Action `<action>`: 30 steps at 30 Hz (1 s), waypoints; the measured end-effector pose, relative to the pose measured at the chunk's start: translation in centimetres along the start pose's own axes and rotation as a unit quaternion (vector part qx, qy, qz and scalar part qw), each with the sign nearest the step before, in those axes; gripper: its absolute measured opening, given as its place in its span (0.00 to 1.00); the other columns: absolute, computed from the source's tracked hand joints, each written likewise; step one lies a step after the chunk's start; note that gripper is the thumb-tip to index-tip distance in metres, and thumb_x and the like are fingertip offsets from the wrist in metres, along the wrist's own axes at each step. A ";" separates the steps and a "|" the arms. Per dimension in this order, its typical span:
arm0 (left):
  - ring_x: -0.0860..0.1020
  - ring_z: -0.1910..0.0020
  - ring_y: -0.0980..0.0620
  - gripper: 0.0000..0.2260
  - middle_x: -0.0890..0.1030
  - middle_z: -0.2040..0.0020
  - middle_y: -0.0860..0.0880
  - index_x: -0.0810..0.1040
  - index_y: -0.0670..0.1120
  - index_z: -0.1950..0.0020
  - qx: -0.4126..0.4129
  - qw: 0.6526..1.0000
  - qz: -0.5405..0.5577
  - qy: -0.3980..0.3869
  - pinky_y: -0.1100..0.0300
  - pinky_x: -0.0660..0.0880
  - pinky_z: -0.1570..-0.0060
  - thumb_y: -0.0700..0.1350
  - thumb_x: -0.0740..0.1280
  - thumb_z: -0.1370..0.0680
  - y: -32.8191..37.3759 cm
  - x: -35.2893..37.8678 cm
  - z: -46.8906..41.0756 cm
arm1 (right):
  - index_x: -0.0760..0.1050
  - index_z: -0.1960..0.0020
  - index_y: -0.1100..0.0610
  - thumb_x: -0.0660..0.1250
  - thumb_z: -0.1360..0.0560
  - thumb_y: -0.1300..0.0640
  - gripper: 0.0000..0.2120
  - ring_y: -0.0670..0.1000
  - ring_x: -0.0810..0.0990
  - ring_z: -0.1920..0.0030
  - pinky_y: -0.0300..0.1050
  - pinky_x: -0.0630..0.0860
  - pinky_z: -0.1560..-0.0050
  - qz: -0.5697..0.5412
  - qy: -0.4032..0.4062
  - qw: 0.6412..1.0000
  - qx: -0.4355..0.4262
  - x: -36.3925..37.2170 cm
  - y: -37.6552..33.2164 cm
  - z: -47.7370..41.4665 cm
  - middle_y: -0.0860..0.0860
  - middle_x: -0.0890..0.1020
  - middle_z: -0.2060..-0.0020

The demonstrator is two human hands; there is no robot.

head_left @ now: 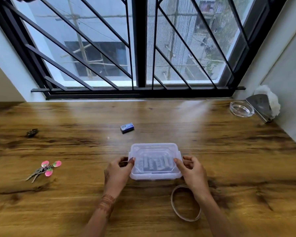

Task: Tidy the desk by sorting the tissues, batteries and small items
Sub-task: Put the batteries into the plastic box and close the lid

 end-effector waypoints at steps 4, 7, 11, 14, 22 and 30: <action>0.79 0.51 0.51 0.21 0.82 0.47 0.45 0.77 0.44 0.41 -0.060 0.995 0.064 -0.036 0.55 0.77 0.47 0.54 0.70 0.29 -1.4 0.3 -0.4 | 0.71 0.38 0.57 0.70 0.30 0.45 0.26 0.48 0.79 0.51 0.41 0.79 0.56 -0.009 -0.024 0.999 0.024 0.2 0.2 0.0 0.54 0.80 0.45; 0.82 0.57 0.50 0.21 0.83 0.51 0.45 0.77 0.43 0.42 -0.090 0.986 0.120 -0.075 0.59 0.80 0.62 0.53 0.72 0.30 -2.1 0.6 -0.8 | 0.71 0.38 0.57 0.70 0.31 0.45 0.26 0.47 0.79 0.53 0.40 0.78 0.58 -0.006 -0.028 0.999 0.025 0.1 0.2 0.0 0.53 0.80 0.46; 0.82 0.54 0.50 0.24 0.84 0.52 0.46 0.79 0.44 0.42 -0.067 0.992 0.098 -0.042 0.55 0.81 0.55 0.54 0.74 0.33 -2.3 0.2 -1.0 | 0.73 0.41 0.57 0.74 0.34 0.47 0.26 0.49 0.80 0.53 0.47 0.80 0.52 -0.018 0.004 1.000 0.013 -0.3 0.0 -0.1 0.52 0.82 0.50; 0.82 0.56 0.50 0.20 0.85 0.54 0.46 0.81 0.42 0.45 -0.019 0.998 0.063 0.000 0.51 0.80 0.51 0.52 0.72 0.31 -1.3 0.0 -0.3 | 0.75 0.43 0.57 0.74 0.33 0.50 0.21 0.46 0.80 0.56 0.39 0.78 0.57 -0.012 0.031 0.999 -0.031 -0.3 -0.9 0.5 0.51 0.82 0.52; 0.81 0.56 0.51 0.18 0.84 0.52 0.46 0.79 0.43 0.42 0.034 0.998 -0.016 0.043 0.54 0.80 0.55 0.52 0.69 0.27 -0.1 0.0 0.6 | 0.77 0.45 0.56 0.67 0.26 0.54 0.12 0.38 0.78 0.60 0.28 0.74 0.68 0.014 0.026 0.995 -0.092 0.1 -2.2 1.7 0.45 0.80 0.59; 0.81 0.57 0.51 0.15 0.85 0.52 0.47 0.78 0.46 0.40 0.124 0.983 -0.117 0.060 0.59 0.78 0.59 0.51 0.64 0.23 1.5 -0.2 1.3 | 0.79 0.47 0.58 0.64 0.24 0.55 0.10 0.35 0.73 0.65 0.30 0.73 0.68 0.113 0.042 0.977 -0.178 -0.1 -3.4 2.1 0.42 0.76 0.65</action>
Point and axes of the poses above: each hand's wrist, its own z-axis away from the middle knuckle, its own x-axis out of the palm, y = z × x, the point moved 6 cm from there along -z, towards the middle knuckle
